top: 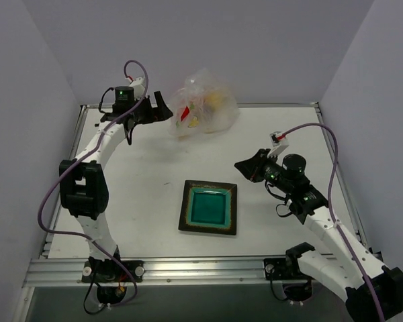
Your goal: Take the fake fruits out of the plastic bag
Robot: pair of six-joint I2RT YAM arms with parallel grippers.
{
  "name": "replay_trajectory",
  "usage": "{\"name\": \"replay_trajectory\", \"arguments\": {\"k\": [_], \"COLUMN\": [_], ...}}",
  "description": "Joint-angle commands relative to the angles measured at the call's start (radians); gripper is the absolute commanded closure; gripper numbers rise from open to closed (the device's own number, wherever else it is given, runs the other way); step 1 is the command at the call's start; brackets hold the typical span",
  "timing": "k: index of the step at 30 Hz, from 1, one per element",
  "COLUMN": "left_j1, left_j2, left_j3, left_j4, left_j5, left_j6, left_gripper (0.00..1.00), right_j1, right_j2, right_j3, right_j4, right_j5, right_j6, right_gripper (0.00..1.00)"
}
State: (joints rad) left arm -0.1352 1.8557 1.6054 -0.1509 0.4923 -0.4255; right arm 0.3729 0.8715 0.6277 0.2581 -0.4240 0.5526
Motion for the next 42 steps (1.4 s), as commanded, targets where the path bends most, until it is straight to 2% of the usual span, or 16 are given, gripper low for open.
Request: {"name": "replay_trajectory", "arguments": {"k": [1,5,11,13,17,18,20,21,23,24,27,28,32,36,40,42], "left_j1": [-0.004,-0.009,-0.014,-0.021,-0.049,-0.066,-0.084,-0.092,-0.110,-0.115,-0.155,-0.170,-0.259,-0.279,-0.297,-0.302], "left_j2": [-0.003,0.051,0.132,0.149,0.178,0.174,0.139,0.122,0.058,0.028,-0.081,-0.105,-0.242,-0.317,-0.401,-0.434], "left_j3": [0.091,0.129,0.204,0.220,0.251,0.242,0.216,0.174,0.114,0.020,-0.131,-0.218,-0.406,-0.579,-0.660,-0.693], "left_j4": [0.088,0.099,0.125,0.132,0.185,0.189,0.204,0.230,0.270,0.356,0.526,0.557,0.649,0.851,0.873,0.860], "left_j5": [0.152,0.164,0.078,0.074,0.046,0.002,-0.047,-0.087,-0.115,-0.124,-0.144,-0.159,-0.208,-0.173,-0.173,-0.182], "left_j6": [0.033,0.033,0.018,0.004,0.014,0.024,0.042,0.039,-0.007,-0.033,-0.130,-0.145,-0.223,-0.386,-0.430,-0.433], "left_gripper": [0.06,0.05,0.00,0.07,0.29,0.47,0.70,0.87,0.97,0.98,0.98,0.98,0.98,0.97,0.98,0.98], "right_j1": [0.069,0.132,0.185,0.192,0.201,0.201,0.202,0.202,0.201,0.201,0.195,0.189,0.163,0.129,0.098,0.080], "right_j2": [0.047,0.116,0.234,0.268,0.334,0.345,0.371,0.379,0.408,0.418,0.478,0.492,0.558,0.606,0.624,0.617], "right_j3": [0.029,0.043,0.112,0.139,0.185,0.191,0.208,0.219,0.263,0.282,0.351,0.371,0.455,0.538,0.560,0.550], "right_j4": [0.078,0.124,0.164,0.167,0.176,0.194,0.208,0.202,0.178,0.165,0.132,0.124,0.089,0.035,0.023,0.020], "right_j5": [0.083,0.128,0.169,0.194,0.212,0.203,0.209,0.218,0.263,0.287,0.401,0.415,0.476,0.398,0.402,0.439], "right_j6": [-0.026,-0.029,-0.042,-0.056,-0.071,-0.077,-0.082,-0.088,-0.117,-0.126,-0.160,-0.169,-0.213,-0.247,-0.255,-0.253], "right_gripper": [0.89,0.87,0.82,0.80,0.69,0.61,0.54,0.44,0.35,0.27,0.19,0.16,0.08,0.03,0.01,0.03]}}
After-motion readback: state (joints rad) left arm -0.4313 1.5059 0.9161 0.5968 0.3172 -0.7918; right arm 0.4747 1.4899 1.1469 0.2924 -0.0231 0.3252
